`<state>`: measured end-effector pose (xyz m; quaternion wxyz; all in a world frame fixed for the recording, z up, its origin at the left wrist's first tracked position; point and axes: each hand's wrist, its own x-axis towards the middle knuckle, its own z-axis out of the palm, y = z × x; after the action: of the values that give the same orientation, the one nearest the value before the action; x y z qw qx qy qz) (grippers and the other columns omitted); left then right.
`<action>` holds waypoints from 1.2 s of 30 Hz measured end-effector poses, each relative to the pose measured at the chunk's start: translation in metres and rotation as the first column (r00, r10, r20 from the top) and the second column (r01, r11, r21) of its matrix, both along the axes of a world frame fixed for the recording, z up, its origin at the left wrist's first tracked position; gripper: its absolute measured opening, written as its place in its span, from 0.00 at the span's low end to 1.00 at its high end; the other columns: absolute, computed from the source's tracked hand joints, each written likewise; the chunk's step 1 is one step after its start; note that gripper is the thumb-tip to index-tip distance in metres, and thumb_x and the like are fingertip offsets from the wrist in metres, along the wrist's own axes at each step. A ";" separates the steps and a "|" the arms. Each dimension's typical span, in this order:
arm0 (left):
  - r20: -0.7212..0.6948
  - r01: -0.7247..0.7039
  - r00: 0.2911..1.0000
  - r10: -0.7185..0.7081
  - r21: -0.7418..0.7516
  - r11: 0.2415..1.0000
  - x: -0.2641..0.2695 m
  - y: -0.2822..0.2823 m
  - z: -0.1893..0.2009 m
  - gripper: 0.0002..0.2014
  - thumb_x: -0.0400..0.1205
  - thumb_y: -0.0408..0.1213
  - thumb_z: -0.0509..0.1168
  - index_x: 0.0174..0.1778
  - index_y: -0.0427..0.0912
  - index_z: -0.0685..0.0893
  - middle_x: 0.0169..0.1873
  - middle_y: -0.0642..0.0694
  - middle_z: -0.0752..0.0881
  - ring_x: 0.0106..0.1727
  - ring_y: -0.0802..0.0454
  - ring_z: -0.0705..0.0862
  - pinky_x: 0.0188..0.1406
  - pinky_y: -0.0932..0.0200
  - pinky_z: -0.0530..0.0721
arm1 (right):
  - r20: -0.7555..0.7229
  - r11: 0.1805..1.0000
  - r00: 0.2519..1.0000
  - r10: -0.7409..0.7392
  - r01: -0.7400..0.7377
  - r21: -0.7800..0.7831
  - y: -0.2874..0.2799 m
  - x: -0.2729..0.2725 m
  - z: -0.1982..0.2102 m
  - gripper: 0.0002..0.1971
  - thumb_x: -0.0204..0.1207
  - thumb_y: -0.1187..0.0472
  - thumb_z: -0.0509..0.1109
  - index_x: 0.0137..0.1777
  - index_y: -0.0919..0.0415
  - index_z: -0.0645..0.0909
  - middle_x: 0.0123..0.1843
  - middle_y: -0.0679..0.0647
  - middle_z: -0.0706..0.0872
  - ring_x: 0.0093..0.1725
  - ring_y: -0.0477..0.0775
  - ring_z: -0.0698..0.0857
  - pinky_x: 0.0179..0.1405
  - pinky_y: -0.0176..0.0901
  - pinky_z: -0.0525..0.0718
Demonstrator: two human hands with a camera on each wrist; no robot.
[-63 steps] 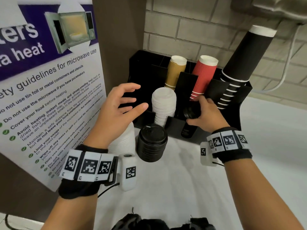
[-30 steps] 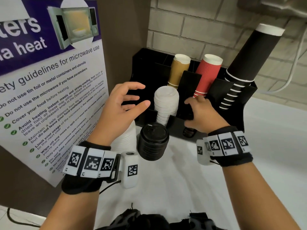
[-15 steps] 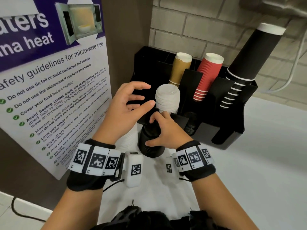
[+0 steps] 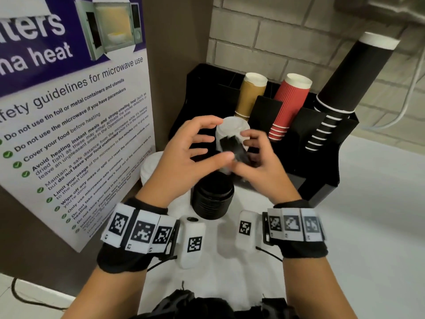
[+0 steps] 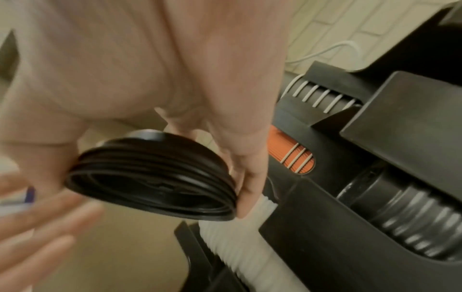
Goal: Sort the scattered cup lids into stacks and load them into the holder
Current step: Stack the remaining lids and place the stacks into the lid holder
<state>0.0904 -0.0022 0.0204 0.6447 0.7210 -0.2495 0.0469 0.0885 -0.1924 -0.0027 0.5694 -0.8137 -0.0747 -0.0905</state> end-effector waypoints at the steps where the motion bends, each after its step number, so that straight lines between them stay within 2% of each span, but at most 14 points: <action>1: 0.000 0.032 0.999 -0.032 0.012 0.999 -0.002 -0.004 -0.002 0.31 0.67 0.55 0.74 0.67 0.69 0.73 0.68 0.62 0.77 0.67 0.62 0.79 0.64 0.60 0.81 | -0.005 0.995 1.000 0.020 -0.020 0.098 -0.004 -0.003 0.004 0.31 0.60 0.47 0.78 0.64 0.40 0.73 0.62 0.51 0.78 0.56 0.47 0.85 0.45 0.37 0.85; 3: -0.028 0.080 0.996 -0.079 0.029 0.996 -0.004 -0.011 -0.008 0.40 0.64 0.57 0.78 0.71 0.73 0.66 0.74 0.63 0.72 0.73 0.64 0.74 0.67 0.62 0.79 | -0.006 0.968 0.998 0.061 -0.058 0.243 -0.009 -0.009 0.008 0.31 0.62 0.49 0.78 0.67 0.42 0.73 0.60 0.48 0.83 0.56 0.45 0.86 0.47 0.38 0.85; 4: -0.057 0.098 0.994 -0.097 0.028 0.995 -0.005 -0.015 -0.011 0.44 0.64 0.57 0.81 0.72 0.74 0.64 0.76 0.62 0.70 0.75 0.63 0.72 0.69 0.61 0.78 | -0.018 0.952 0.997 0.080 -0.071 0.299 -0.011 -0.011 0.008 0.32 0.63 0.50 0.78 0.68 0.43 0.73 0.60 0.48 0.84 0.59 0.48 0.86 0.51 0.43 0.86; 6: -0.126 0.139 0.982 -0.139 -0.008 0.990 -0.007 -0.021 -0.017 0.45 0.64 0.53 0.80 0.73 0.74 0.62 0.78 0.59 0.68 0.77 0.58 0.72 0.71 0.58 0.77 | -0.058 0.921 0.990 0.130 -0.099 0.378 -0.012 -0.016 0.007 0.31 0.64 0.51 0.78 0.67 0.45 0.72 0.62 0.53 0.83 0.62 0.57 0.85 0.56 0.57 0.86; 8: -0.174 0.181 0.967 -0.187 -0.049 0.982 -0.009 -0.024 -0.021 0.44 0.65 0.48 0.77 0.73 0.74 0.61 0.78 0.57 0.69 0.74 0.57 0.76 0.68 0.61 0.79 | -0.083 0.910 0.982 0.169 -0.123 0.396 -0.009 -0.022 0.005 0.29 0.65 0.51 0.78 0.65 0.44 0.71 0.64 0.58 0.82 0.62 0.63 0.84 0.56 0.64 0.86; 12: -0.171 0.211 0.957 -0.233 -0.139 0.968 -0.011 -0.026 -0.024 0.43 0.66 0.40 0.77 0.75 0.68 0.65 0.73 0.58 0.74 0.64 0.57 0.84 0.59 0.62 0.84 | -0.069 0.925 0.983 0.168 -0.133 0.355 -0.004 -0.029 0.007 0.30 0.66 0.51 0.77 0.67 0.45 0.69 0.62 0.59 0.82 0.59 0.60 0.85 0.56 0.60 0.86; 16: -0.176 0.188 0.962 -0.208 -0.121 0.975 -0.013 -0.023 -0.024 0.47 0.64 0.39 0.79 0.79 0.61 0.66 0.73 0.48 0.72 0.67 0.49 0.82 0.62 0.49 0.86 | -0.066 0.918 0.967 0.246 -0.210 0.337 -0.008 -0.034 0.011 0.35 0.69 0.52 0.75 0.75 0.39 0.64 0.65 0.61 0.81 0.62 0.63 0.84 0.59 0.57 0.85; 18: -0.172 0.195 0.962 -0.212 -0.109 0.975 -0.012 -0.020 -0.025 0.47 0.63 0.40 0.80 0.79 0.59 0.67 0.72 0.47 0.72 0.67 0.48 0.82 0.61 0.48 0.86 | -0.062 0.911 0.954 0.293 -0.259 0.321 -0.013 -0.036 0.013 0.36 0.70 0.55 0.74 0.77 0.39 0.65 0.65 0.61 0.82 0.63 0.63 0.84 0.58 0.53 0.85; 23: -0.150 0.250 0.951 -0.270 -0.142 0.958 -0.012 -0.023 -0.023 0.45 0.61 0.40 0.85 0.72 0.65 0.71 0.70 0.53 0.74 0.67 0.55 0.81 0.55 0.57 0.87 | -0.051 0.906 0.955 0.292 -0.260 0.334 -0.022 -0.037 0.018 0.33 0.68 0.60 0.76 0.73 0.45 0.72 0.64 0.65 0.81 0.59 0.64 0.85 0.58 0.58 0.85; 26: -0.152 0.240 0.953 -0.261 -0.141 0.960 -0.013 -0.022 -0.023 0.44 0.60 0.43 0.82 0.71 0.66 0.70 0.71 0.52 0.73 0.68 0.55 0.81 0.56 0.55 0.87 | -0.043 0.908 0.960 0.275 -0.245 0.340 -0.022 -0.038 0.017 0.33 0.67 0.60 0.77 0.73 0.46 0.73 0.66 0.62 0.80 0.58 0.67 0.85 0.56 0.57 0.85; 29: -0.132 0.232 0.960 -0.246 -0.115 0.966 -0.012 -0.021 -0.024 0.45 0.61 0.39 0.83 0.72 0.66 0.69 0.71 0.51 0.73 0.69 0.52 0.80 0.57 0.49 0.88 | -0.046 0.912 0.963 0.266 -0.236 0.336 -0.021 -0.039 0.013 0.32 0.66 0.60 0.78 0.71 0.45 0.74 0.66 0.61 0.79 0.59 0.71 0.85 0.54 0.55 0.86; 33: -0.085 0.228 0.969 -0.233 -0.066 0.971 -0.011 -0.026 -0.023 0.45 0.63 0.40 0.82 0.74 0.64 0.68 0.71 0.54 0.73 0.71 0.51 0.77 0.62 0.46 0.86 | -0.043 0.919 0.965 0.258 -0.231 0.319 -0.023 -0.038 0.014 0.34 0.63 0.60 0.81 0.69 0.43 0.74 0.63 0.56 0.83 0.58 0.63 0.87 0.56 0.54 0.85; 36: -0.107 0.250 0.961 -0.257 -0.075 0.965 -0.009 -0.027 -0.024 0.47 0.63 0.40 0.84 0.76 0.63 0.68 0.71 0.56 0.73 0.71 0.54 0.78 0.62 0.50 0.86 | -0.045 0.930 0.972 0.229 -0.205 0.304 -0.025 -0.039 0.015 0.35 0.61 0.59 0.82 0.68 0.43 0.75 0.61 0.53 0.84 0.58 0.60 0.87 0.54 0.51 0.85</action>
<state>0.0811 -0.0295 -0.0034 0.6803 0.6648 -0.3005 -0.0701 0.0500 -0.2171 0.0124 0.6942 -0.7085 -0.1269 -0.0047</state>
